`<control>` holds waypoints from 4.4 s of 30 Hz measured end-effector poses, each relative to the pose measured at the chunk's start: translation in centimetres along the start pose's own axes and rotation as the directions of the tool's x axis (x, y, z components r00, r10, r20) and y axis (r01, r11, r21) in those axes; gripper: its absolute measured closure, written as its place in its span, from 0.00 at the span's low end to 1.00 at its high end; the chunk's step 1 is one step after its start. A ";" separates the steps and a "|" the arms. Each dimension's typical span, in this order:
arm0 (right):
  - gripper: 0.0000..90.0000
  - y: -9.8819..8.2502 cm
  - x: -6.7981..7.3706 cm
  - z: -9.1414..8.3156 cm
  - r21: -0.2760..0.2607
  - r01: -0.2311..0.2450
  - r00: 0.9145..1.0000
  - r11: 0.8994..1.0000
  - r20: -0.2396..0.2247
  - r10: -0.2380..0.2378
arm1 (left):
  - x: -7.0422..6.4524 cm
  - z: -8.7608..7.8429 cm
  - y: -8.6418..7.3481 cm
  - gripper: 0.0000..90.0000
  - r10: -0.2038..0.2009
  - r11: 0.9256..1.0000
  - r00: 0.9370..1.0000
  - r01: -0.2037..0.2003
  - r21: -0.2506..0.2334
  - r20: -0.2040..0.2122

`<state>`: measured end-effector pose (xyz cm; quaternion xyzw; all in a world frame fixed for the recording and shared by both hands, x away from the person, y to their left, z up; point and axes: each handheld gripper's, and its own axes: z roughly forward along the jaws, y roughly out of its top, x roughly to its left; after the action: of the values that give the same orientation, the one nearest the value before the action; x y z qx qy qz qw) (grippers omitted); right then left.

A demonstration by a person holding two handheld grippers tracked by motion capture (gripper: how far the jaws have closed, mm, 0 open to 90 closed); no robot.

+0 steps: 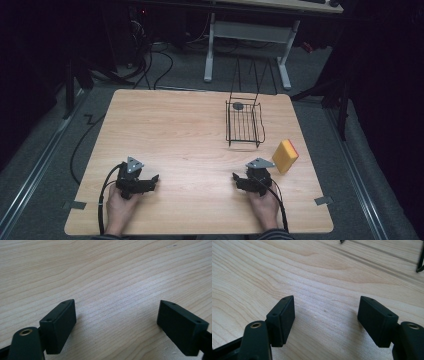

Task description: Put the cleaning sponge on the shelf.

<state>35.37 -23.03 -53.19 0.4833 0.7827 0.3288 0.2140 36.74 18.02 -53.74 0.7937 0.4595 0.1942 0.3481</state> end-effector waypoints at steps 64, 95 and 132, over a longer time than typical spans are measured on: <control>0.39 0.0 -0.8 -4.6 -0.089 -0.041 0.998 0.995 -0.054 0.036 | 0.1 -0.1 0.0 0.18 -0.001 1.000 1.000 0.001 0.004 0.002; 0.40 -4.1 -3.5 -9.8 -0.138 -0.121 0.991 0.983 0.034 0.126 | 0.1 0.0 0.0 0.18 0.000 1.000 1.000 0.000 0.004 0.004; 0.36 -5.3 -9.1 -10.3 -0.165 -0.228 0.942 0.960 0.211 0.260 | 0.1 0.0 0.0 0.18 -0.003 1.000 1.000 0.003 0.004 0.003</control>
<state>29.46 -36.06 -49.72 0.5957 0.6618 0.3477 0.2938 36.78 18.08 -53.71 0.7940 0.4605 0.1918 0.3473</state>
